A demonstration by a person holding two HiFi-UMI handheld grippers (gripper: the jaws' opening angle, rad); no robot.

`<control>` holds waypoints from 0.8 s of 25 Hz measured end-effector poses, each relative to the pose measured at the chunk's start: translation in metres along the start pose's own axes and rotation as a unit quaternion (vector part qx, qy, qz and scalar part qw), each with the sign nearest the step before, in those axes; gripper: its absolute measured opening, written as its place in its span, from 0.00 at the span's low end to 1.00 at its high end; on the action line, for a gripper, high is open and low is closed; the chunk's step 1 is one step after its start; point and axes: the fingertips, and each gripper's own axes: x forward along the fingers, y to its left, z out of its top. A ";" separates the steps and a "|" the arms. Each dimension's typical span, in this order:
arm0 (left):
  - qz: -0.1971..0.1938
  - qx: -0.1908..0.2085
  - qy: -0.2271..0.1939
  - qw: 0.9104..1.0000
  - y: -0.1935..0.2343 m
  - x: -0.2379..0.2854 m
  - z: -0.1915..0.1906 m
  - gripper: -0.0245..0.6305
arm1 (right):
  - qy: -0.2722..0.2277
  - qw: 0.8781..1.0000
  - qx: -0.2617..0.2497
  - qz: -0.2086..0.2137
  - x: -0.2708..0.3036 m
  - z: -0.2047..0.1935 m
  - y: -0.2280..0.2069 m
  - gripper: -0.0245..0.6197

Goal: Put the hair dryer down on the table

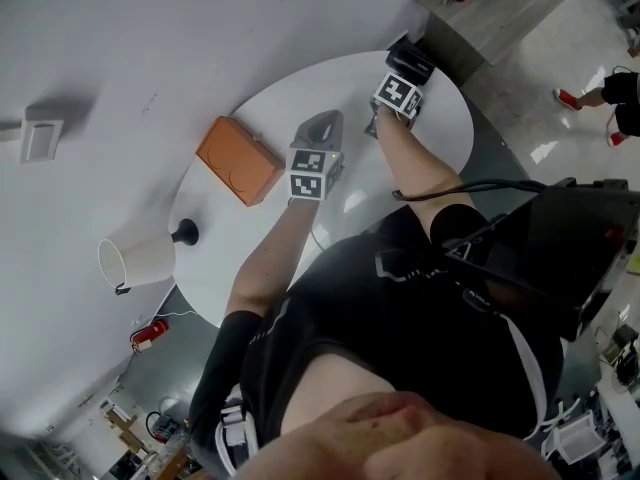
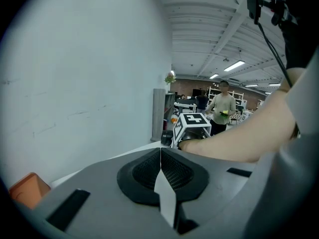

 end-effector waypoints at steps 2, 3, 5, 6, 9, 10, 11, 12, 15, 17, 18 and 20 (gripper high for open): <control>0.005 -0.003 -0.003 1.000 0.000 -0.003 0.001 0.09 | 0.002 1.000 -0.001 -0.007 -0.001 -0.002 0.000 0.43; 0.008 -0.003 -0.004 1.000 -0.001 -0.005 0.001 0.09 | 0.003 1.000 0.001 -0.010 -0.002 -0.003 0.000 0.43; 0.012 -0.003 -0.007 1.000 -0.003 -0.008 0.002 0.09 | 0.006 1.000 0.009 -0.016 -0.003 -0.004 -0.003 0.43; 0.014 -0.005 -0.009 1.000 -0.003 -0.009 0.002 0.09 | 0.007 1.000 0.014 -0.019 -0.002 -0.005 -0.003 0.43; 0.021 -0.012 -0.013 1.000 0.000 -0.009 0.004 0.09 | 0.013 0.999 0.019 -0.029 0.002 -0.003 -0.002 0.43; 0.023 -0.014 -0.013 1.000 0.001 -0.009 0.005 0.09 | 0.013 0.999 0.017 -0.032 0.004 -0.002 -0.002 0.43; 0.025 -0.016 -0.012 0.999 0.001 -0.010 0.004 0.09 | 0.013 0.999 0.014 -0.034 0.004 -0.001 -0.002 0.43; 0.028 -0.017 -0.011 0.999 0.001 -0.012 0.003 0.09 | 0.013 0.999 0.012 -0.036 0.005 0.000 -0.002 0.43; 0.037 -0.021 -0.010 0.999 0.000 -0.019 0.000 0.09 | 0.014 0.999 0.011 -0.043 0.004 0.000 -0.004 0.43; 0.043 -0.024 -0.011 0.999 0.002 -0.025 -0.001 0.09 | 0.015 0.999 0.010 -0.044 0.004 -0.001 -0.004 0.43; 0.047 -0.025 -0.011 0.999 0.003 -0.027 -0.002 0.09 | 0.014 0.999 0.008 -0.043 0.004 -0.001 -0.003 0.44; 0.052 -0.029 -0.012 0.998 0.005 -0.030 -0.004 0.09 | 0.013 0.999 0.004 -0.036 0.004 0.000 -0.001 0.44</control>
